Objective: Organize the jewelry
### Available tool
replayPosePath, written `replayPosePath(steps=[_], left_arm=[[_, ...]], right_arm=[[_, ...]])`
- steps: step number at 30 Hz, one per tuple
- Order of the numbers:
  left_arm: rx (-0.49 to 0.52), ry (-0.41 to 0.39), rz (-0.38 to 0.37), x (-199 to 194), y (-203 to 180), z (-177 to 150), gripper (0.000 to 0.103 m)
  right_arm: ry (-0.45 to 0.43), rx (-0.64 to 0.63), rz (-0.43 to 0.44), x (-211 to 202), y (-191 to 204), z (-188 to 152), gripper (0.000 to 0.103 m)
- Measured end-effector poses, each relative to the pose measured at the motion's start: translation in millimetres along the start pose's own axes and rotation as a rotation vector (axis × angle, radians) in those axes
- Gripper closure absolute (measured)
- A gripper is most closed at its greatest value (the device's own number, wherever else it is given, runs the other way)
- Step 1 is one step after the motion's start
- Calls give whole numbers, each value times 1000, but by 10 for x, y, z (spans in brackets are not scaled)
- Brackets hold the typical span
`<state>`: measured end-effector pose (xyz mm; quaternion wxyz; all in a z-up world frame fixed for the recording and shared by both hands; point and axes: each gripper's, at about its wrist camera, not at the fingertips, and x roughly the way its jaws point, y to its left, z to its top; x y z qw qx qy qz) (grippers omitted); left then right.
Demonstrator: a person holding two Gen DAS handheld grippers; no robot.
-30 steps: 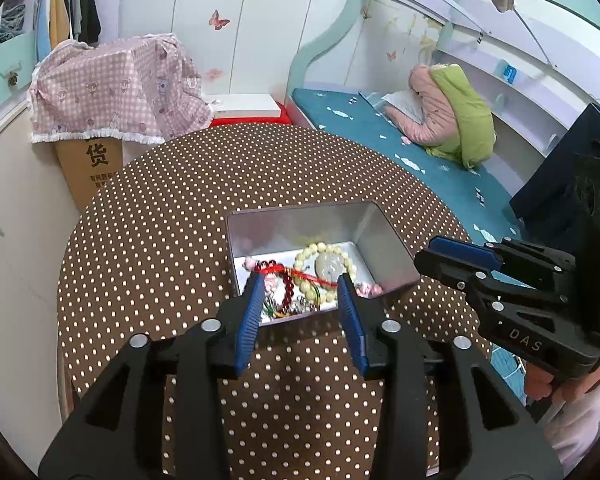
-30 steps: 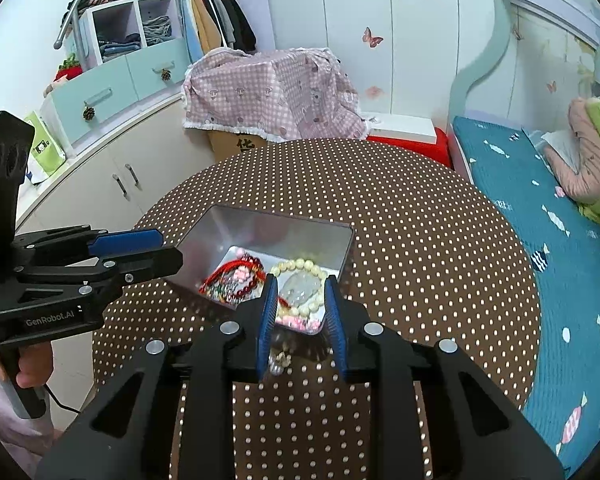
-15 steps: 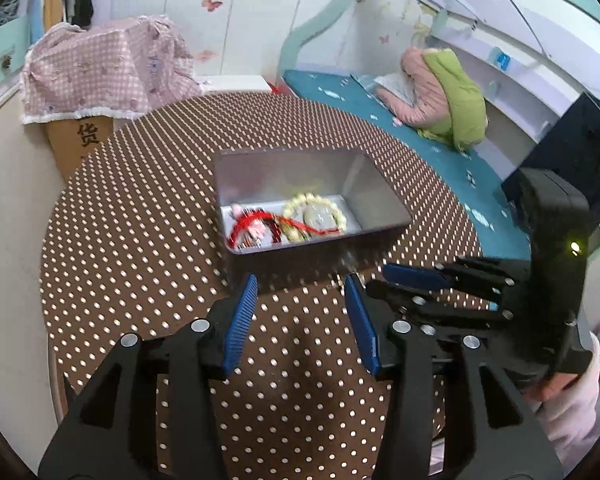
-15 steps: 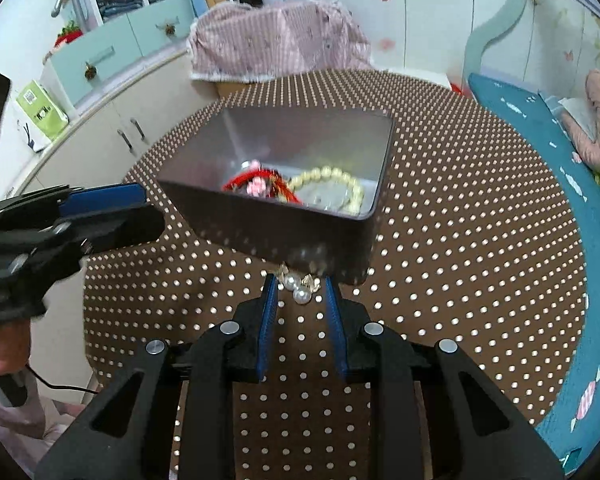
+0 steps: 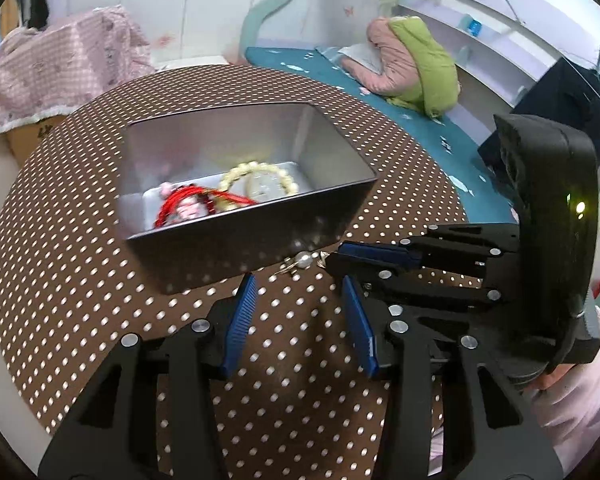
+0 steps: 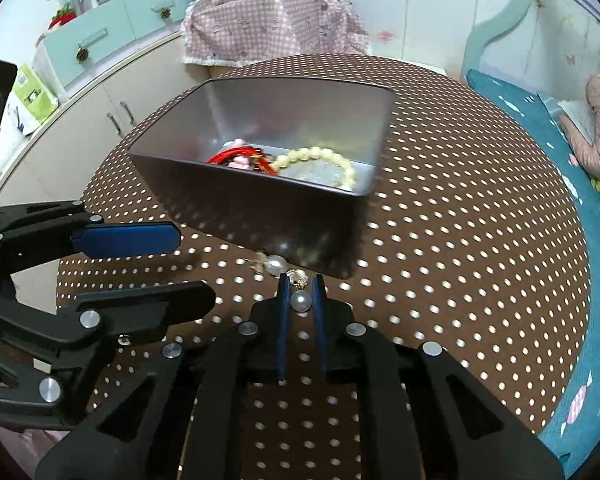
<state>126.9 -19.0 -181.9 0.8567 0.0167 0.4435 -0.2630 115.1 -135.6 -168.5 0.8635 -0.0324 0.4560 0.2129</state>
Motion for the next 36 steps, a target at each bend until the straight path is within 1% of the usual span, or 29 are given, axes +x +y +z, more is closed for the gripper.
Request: replayPosePath(steps=[3, 5, 7, 9, 14, 19, 20, 24, 28, 32, 36], left_arm=[[45, 5, 4, 108, -78, 32, 63], [61, 12, 1, 171, -95, 49, 63], [80, 16, 15, 250, -83, 65, 64], [87, 44, 30, 343, -67, 90, 70], [98, 53, 53, 444, -84, 129, 73], [127, 59, 89, 508, -136, 187, 85], [133, 60, 96, 514, -152, 202, 87], [144, 61, 108, 514, -174, 199, 87], [128, 58, 113, 517, -167, 197, 87], [113, 44, 106, 425, -158, 170, 96], [109, 20, 105, 309, -158, 161, 96]], right_arm=[[-7, 28, -14, -47, -107, -28, 93], [-17, 49, -9, -93, -189, -52, 93], [-25, 61, -14, -123, -229, -68, 93], [-28, 73, -14, -135, -261, -88, 93], [-28, 102, -7, -133, -338, -135, 93], [-34, 104, 6, -139, -352, -124, 93], [-35, 103, 9, -137, -348, -125, 93], [-35, 106, 16, -147, -369, -135, 93], [-43, 116, 9, -173, -393, -139, 93], [-59, 118, 3, -228, -399, -129, 93], [-84, 110, -2, -308, -405, -86, 93]])
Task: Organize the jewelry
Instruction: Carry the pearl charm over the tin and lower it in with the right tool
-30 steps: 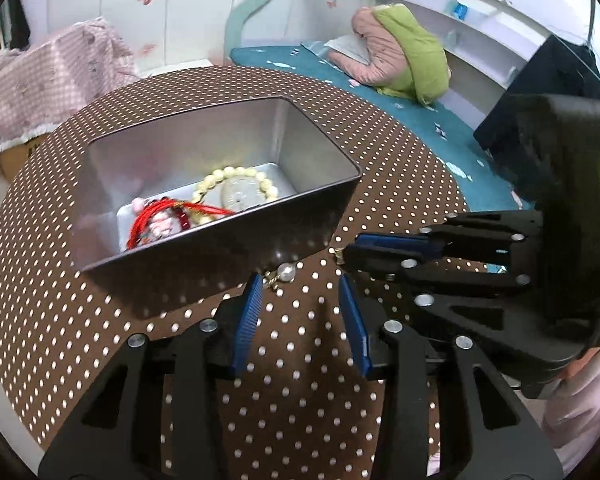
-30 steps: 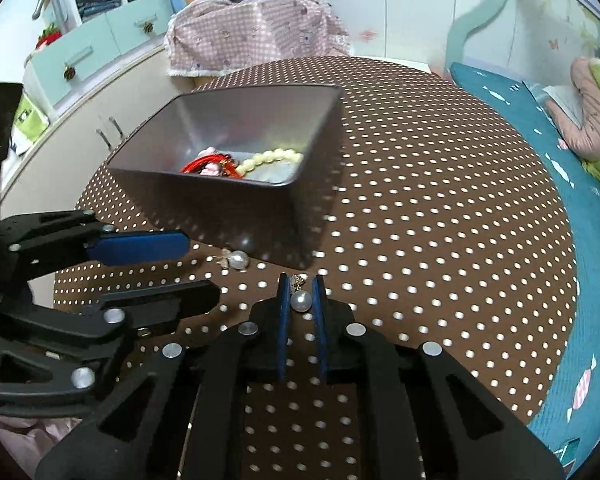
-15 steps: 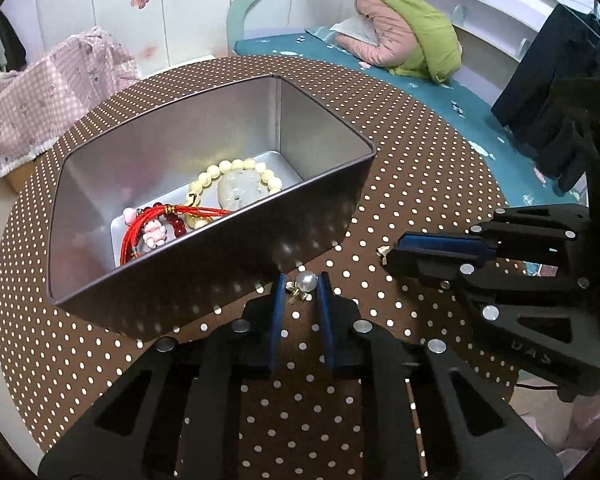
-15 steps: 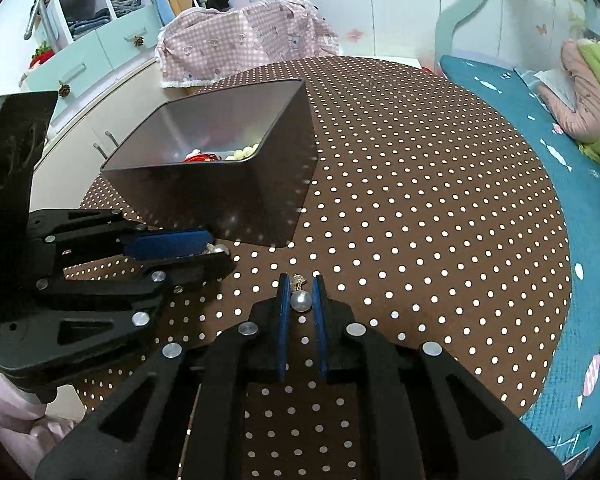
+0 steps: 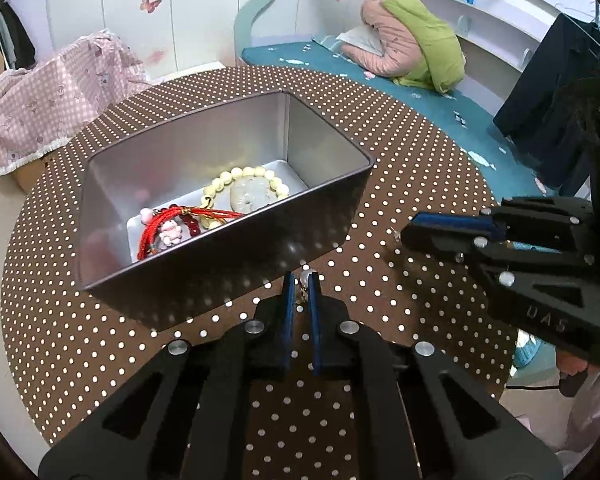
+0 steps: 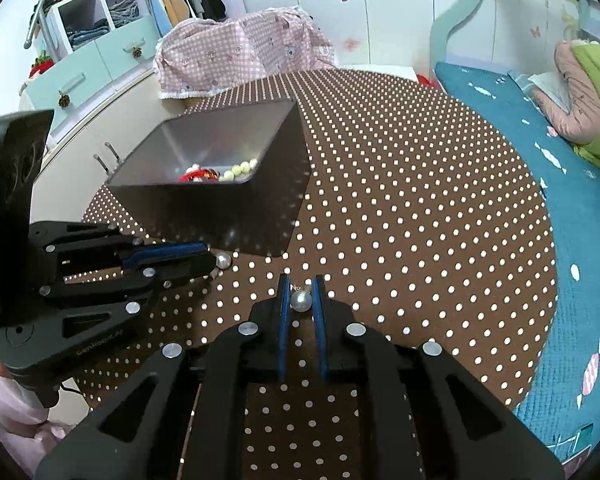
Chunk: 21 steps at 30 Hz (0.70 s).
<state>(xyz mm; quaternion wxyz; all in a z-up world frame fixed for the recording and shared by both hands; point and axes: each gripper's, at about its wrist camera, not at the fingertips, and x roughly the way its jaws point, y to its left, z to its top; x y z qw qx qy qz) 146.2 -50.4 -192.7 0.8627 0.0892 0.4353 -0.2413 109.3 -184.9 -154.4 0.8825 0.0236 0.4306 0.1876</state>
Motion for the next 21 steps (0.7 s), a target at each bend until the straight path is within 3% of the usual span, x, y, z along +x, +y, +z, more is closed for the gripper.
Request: replayPosePath(steps=[8, 13, 17, 21], left_arm=[[-6, -47, -19, -220, 22, -35, 97], [2, 16, -25, -22, -21, -66, 96], [9, 37, -15, 67, -64, -67, 77], [9, 41, -4, 105, -60, -67, 79]], right_arm=[[-57, -34, -16, -157, 65, 139, 93], [-71, -39, -16, -182, 95, 162, 93], [-58, -30, -21, -153, 71, 131, 93], [-48, -24, -20, -136, 60, 111, 93]])
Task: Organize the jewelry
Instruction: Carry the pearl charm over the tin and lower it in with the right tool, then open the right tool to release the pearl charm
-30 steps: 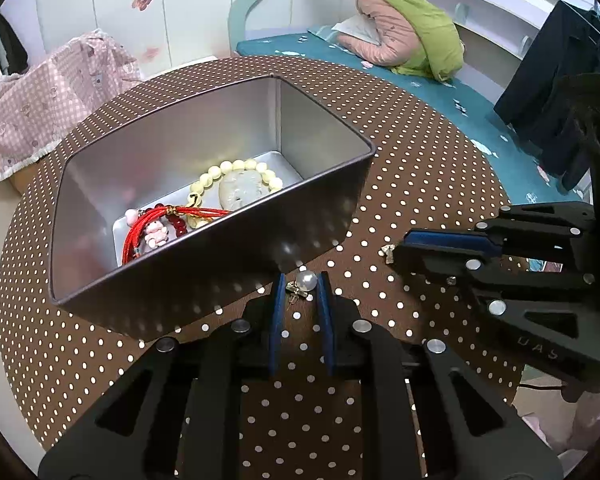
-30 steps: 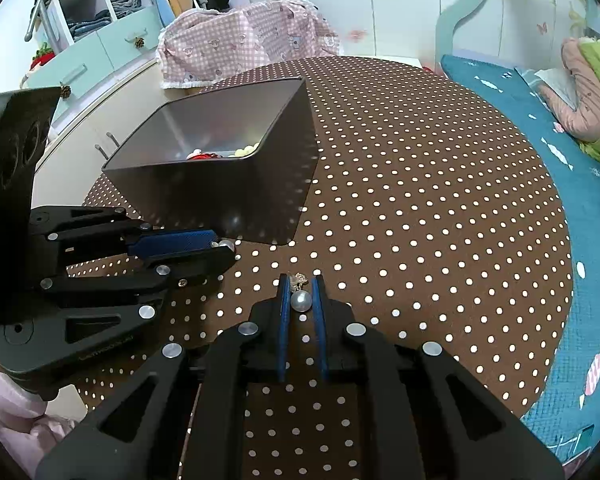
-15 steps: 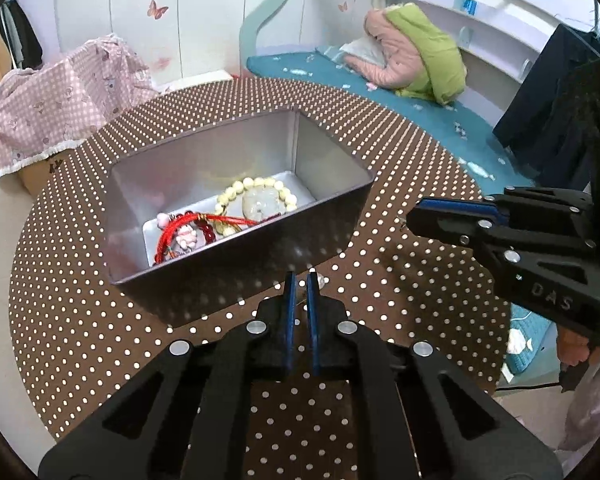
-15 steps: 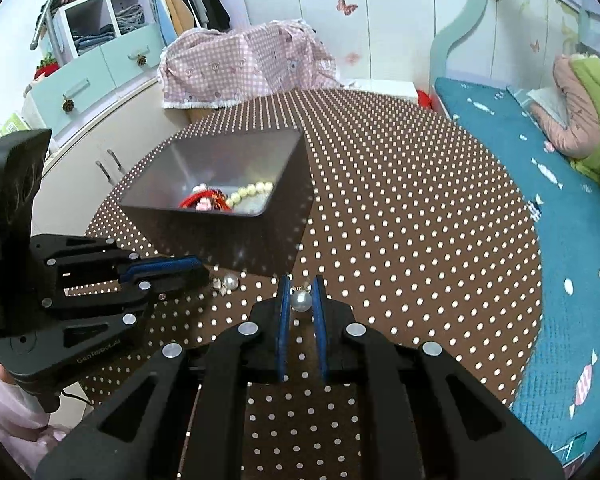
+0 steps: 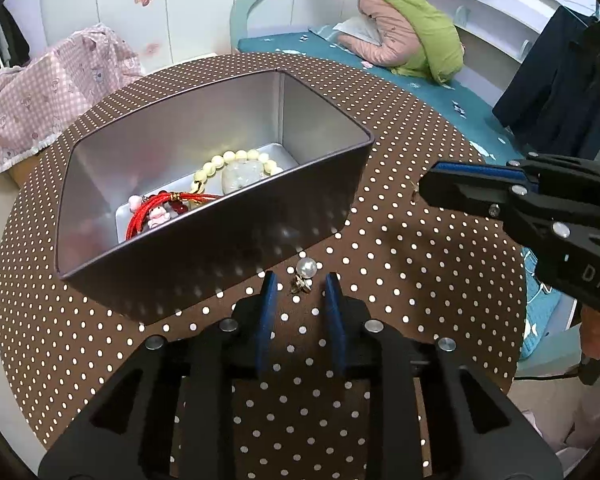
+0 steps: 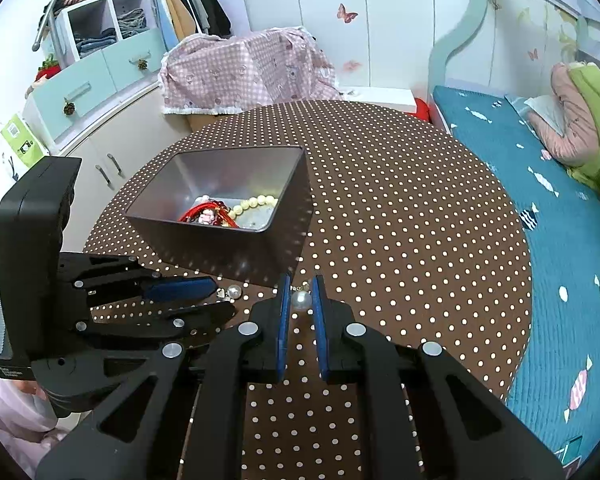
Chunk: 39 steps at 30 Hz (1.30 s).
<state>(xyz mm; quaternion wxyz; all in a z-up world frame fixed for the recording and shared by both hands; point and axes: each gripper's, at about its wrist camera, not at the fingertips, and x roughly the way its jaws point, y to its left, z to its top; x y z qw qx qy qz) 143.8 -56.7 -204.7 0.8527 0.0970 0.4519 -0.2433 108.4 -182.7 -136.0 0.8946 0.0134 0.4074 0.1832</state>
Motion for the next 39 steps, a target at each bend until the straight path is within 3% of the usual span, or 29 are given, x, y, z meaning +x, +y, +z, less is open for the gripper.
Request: replayPosePath(steps=[2, 7, 16, 30, 39], left_arm=[[0, -1, 18, 7, 8, 6, 88], [-22, -3, 5, 1, 61, 62, 93], [-37, -38, 13, -176, 117, 42, 93], [-55, -204, 59, -785, 205, 182, 93], [-103, -226, 80, -830, 362, 279, 93]], right_arm=[[2, -1, 3, 10, 0, -5, 93], [1, 1, 9, 18, 3, 8, 93], [-15, -7, 4, -24, 33, 35, 93], [-84, -90, 24, -148, 252, 326, 93], [-88, -141, 69, -25, 442, 509, 93]])
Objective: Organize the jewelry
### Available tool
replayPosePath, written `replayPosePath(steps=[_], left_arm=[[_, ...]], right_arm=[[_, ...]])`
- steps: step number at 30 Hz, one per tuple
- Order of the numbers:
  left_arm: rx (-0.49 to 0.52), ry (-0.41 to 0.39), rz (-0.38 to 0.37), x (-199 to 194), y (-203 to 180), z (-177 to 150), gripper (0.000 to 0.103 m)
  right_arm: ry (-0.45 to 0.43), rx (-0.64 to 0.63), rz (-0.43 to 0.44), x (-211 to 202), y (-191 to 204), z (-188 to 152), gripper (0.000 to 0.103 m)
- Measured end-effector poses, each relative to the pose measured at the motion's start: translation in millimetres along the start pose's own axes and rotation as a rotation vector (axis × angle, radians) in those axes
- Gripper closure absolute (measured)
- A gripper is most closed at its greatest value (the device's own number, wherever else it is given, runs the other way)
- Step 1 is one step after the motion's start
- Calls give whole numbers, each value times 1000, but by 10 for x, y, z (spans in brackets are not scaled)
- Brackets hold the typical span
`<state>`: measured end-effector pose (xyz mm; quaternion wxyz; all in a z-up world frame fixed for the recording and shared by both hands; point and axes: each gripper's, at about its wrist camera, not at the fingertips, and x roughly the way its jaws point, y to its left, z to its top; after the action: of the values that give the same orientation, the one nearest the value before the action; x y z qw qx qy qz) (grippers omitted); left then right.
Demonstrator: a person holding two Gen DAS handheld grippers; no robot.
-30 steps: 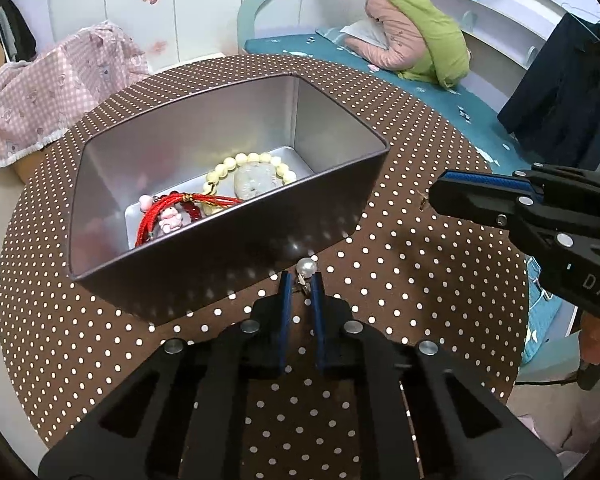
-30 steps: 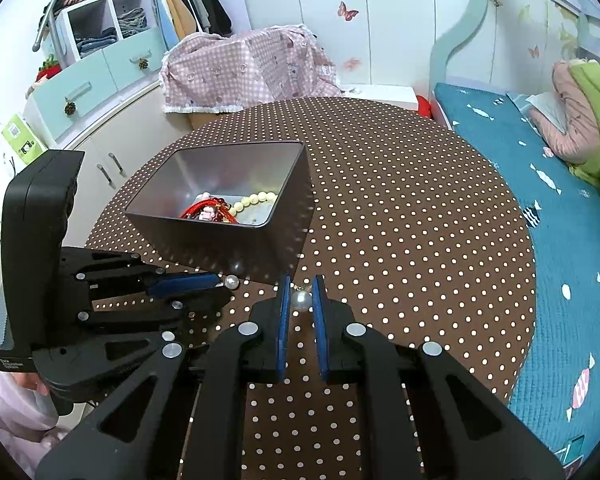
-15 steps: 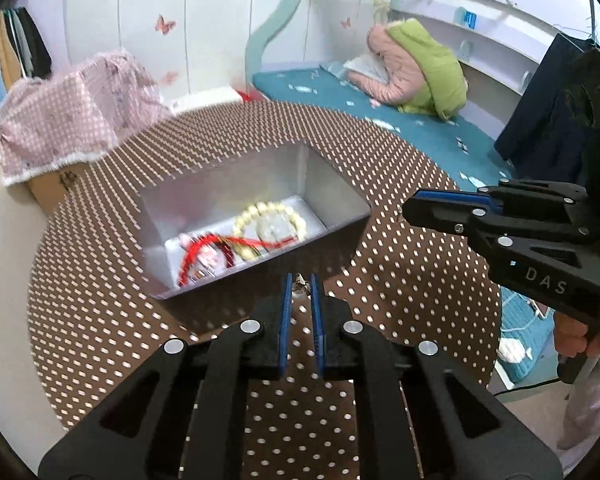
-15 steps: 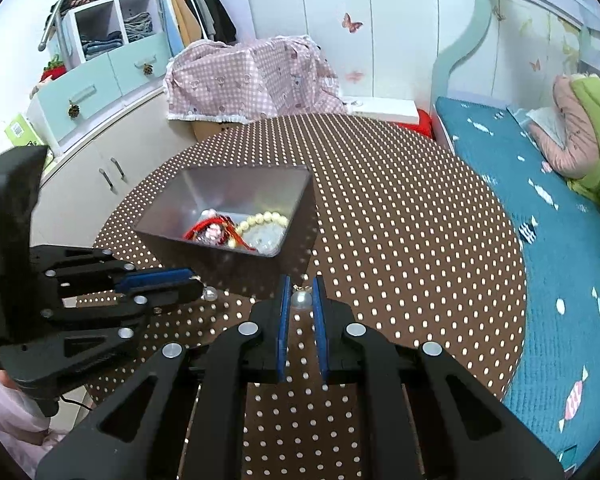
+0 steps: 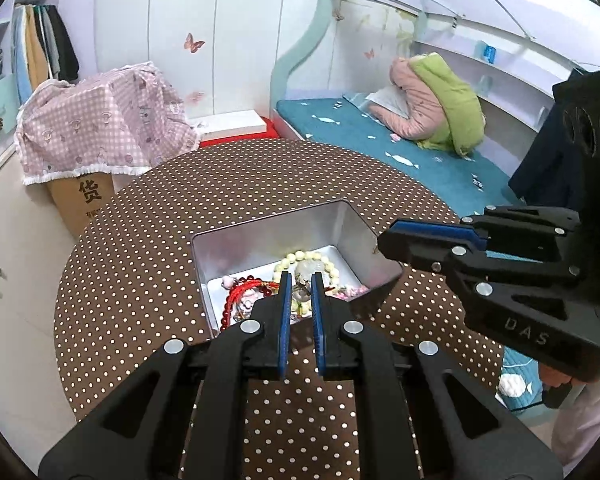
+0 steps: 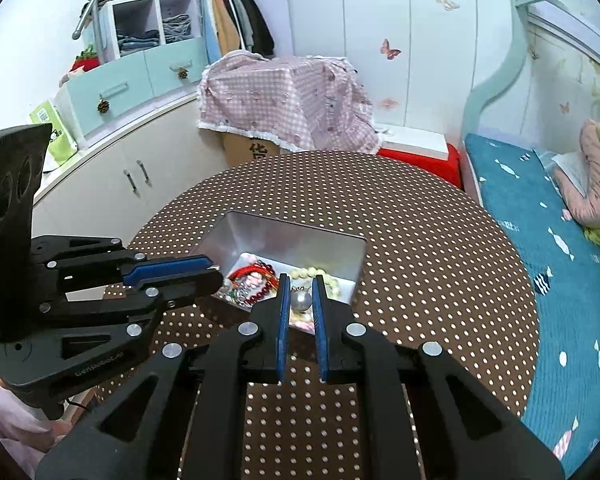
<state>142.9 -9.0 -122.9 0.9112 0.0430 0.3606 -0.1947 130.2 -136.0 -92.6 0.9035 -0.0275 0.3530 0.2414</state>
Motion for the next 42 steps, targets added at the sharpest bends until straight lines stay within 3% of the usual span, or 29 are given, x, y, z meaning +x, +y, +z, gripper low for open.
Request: replayPosePath(steps=[4, 6, 19, 23, 27, 36, 42], left_arm=[[-14, 27, 16, 64, 48, -4, 91], [-23, 31, 23, 72, 69, -11, 83], [-80, 34, 65, -40, 113, -109, 76], [-105, 18, 92, -219, 102, -160, 72], [-125, -23, 144, -440, 91, -214, 55], [-131, -112, 192, -968, -14, -178, 49], [-123, -166, 204, -1239, -115, -130, 49]], right_arm=[[5, 9, 10, 58, -10, 17, 89], [9, 18, 7, 55, -34, 5, 85], [-6, 35, -15, -111, 17, -47, 81], [-21, 41, -28, -207, 51, -85, 70], [-48, 48, -41, -348, 132, -106, 62], [-143, 27, -95, -718, 311, -113, 29], [-199, 44, -141, -897, 317, -92, 16]])
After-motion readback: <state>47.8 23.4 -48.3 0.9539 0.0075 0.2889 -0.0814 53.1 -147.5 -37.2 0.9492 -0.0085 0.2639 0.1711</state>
